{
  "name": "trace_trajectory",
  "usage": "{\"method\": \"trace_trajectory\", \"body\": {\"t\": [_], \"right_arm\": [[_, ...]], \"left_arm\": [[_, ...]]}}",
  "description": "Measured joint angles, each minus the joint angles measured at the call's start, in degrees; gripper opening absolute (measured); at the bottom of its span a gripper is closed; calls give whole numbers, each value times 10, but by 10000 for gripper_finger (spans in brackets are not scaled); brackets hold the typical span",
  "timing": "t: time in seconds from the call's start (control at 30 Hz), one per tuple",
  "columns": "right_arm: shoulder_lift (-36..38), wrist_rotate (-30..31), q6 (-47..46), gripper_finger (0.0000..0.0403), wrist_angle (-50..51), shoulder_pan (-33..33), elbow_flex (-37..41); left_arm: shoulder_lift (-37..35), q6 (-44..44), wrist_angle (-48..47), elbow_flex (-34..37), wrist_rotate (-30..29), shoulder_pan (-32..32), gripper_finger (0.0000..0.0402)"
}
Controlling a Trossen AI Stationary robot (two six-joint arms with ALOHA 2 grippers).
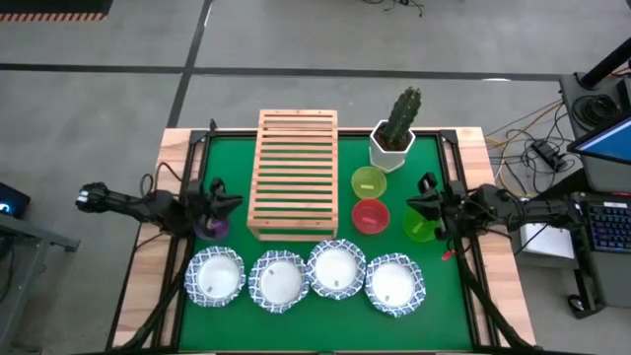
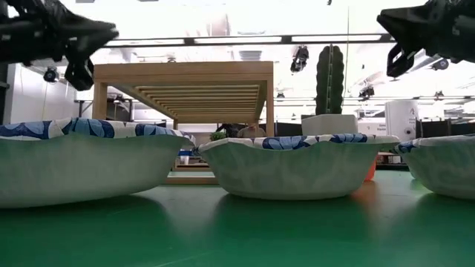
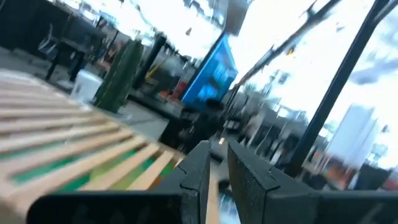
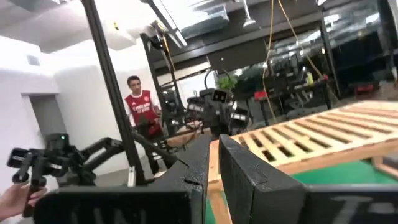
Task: Place and stack bowls onto a shelf
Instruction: Put the white and blue bowl on the shelf
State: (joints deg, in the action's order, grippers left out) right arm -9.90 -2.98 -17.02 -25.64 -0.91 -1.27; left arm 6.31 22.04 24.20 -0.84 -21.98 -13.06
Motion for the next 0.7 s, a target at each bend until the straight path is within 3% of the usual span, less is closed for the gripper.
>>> {"method": "trace_trajectory", "body": {"t": [0.13,0.27,0.47,0.7], "right_arm": [[0,3,-4,28,-2,0,-23],[-10,5,-14,28,21,0,-64],[-69,56,-12,28,146,0,-144],[-163,76,0,28,337,2,-255]], "left_arm": [[0,-4,59,0,-1,0,40],[0,-34,127,0,-45,0,40],[0,-35,153,0,-100,0,40],[0,-55,173,0,-224,0,40]]}}
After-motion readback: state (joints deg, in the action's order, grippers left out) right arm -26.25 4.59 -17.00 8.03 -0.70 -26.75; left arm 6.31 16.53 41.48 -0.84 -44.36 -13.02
